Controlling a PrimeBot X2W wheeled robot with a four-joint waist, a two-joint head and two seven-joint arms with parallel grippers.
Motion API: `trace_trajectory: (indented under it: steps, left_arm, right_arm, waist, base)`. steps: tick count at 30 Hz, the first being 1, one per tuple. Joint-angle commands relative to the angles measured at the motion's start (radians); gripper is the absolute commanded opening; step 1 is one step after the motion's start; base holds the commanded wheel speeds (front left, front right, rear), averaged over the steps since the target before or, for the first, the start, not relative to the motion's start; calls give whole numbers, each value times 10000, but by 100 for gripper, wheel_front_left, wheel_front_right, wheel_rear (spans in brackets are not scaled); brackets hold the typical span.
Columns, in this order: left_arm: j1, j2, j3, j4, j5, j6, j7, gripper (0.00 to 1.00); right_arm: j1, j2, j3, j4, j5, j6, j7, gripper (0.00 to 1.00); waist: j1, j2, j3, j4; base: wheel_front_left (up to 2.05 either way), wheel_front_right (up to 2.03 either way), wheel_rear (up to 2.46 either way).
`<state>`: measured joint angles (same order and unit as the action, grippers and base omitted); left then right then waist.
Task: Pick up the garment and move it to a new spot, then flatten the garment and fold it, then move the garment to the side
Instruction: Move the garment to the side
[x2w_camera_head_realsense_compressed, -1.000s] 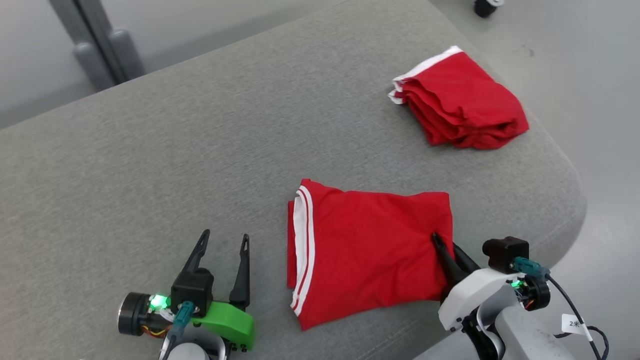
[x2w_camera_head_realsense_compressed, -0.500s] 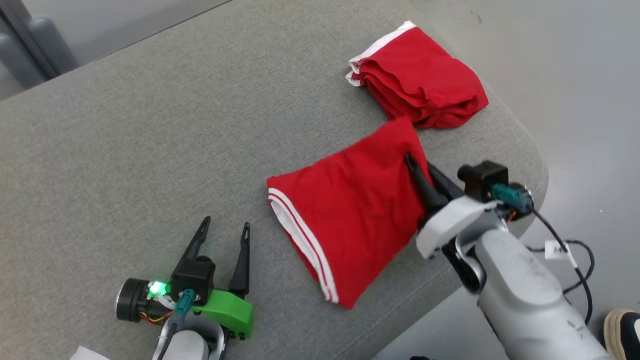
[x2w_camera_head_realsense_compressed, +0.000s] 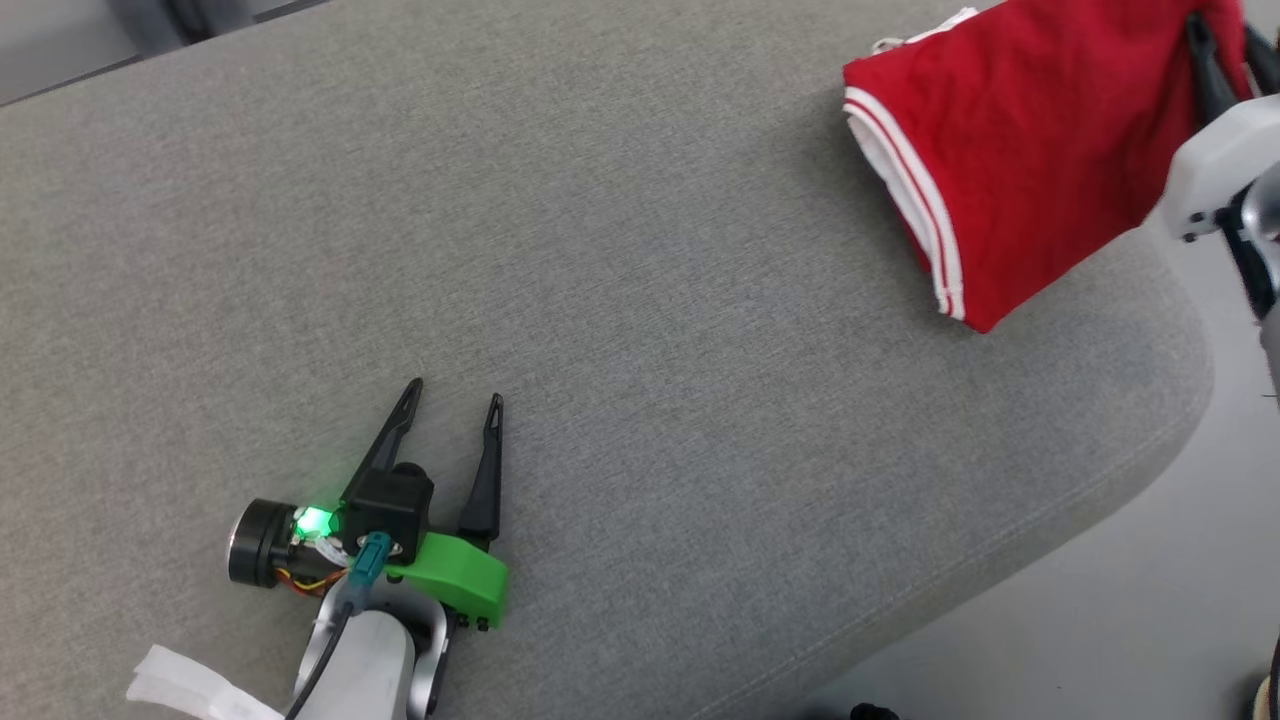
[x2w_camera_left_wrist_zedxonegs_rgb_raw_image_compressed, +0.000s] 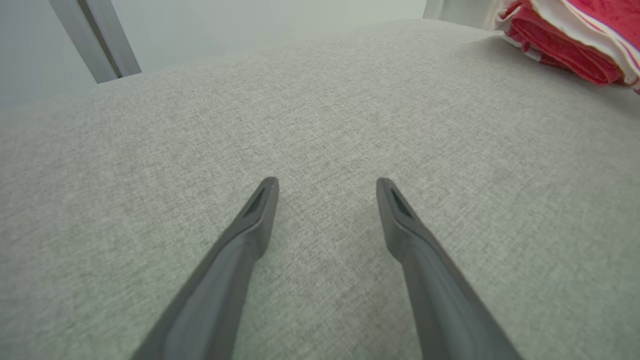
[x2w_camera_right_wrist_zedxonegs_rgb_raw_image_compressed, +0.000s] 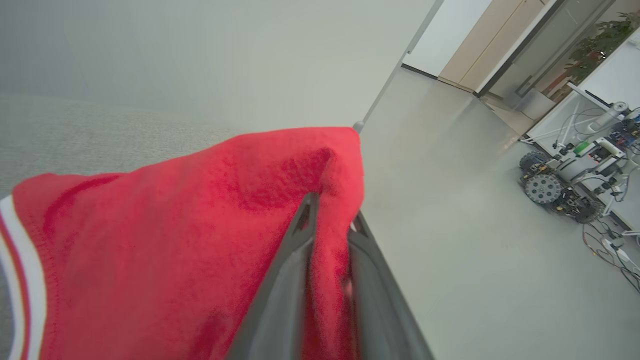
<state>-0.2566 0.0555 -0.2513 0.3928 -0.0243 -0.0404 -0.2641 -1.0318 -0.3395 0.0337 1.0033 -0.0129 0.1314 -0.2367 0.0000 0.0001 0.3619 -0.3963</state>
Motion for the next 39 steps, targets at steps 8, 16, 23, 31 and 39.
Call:
trace_trajectory:
  steps: [8,16,23,31,39]
  left_arm:
    - [-186,177,190,20,81,69,12,100]
    - [-14,221,447,-161,12,213,9,100]
    - [120,206,813,-278,-124,408,4,100]
    - [474,79,1263,-441,-286,684,4,100]
    - [1101,-8,1527,-589,-555,686,4,100]
  right_arm:
    - [97,277,-2698,261,-2097,-17,-224,100]
    - [1019,2103,-2959,-3110,-1964,-17,-283,100]
    - [2513,2746,-1223,-6147,-60,-18,-287,100]
    - [4476,2859,-305,-6701,967,-18,-290,100]
    - [6152,2852,180,-6257,1352,-18,-291,100]
  waist:
    - [0,-1,442,736]
    - [0,-1,151,799]
    - [0,-1,-306,1281]
    - [0,-1,-884,2266]
    - [0,-1,-1533,3070]
  base:
    - [0,0,0]
    - [0,0,0]
    - [0,0,0]
    - [0,0,0]
    - [0,0,0]
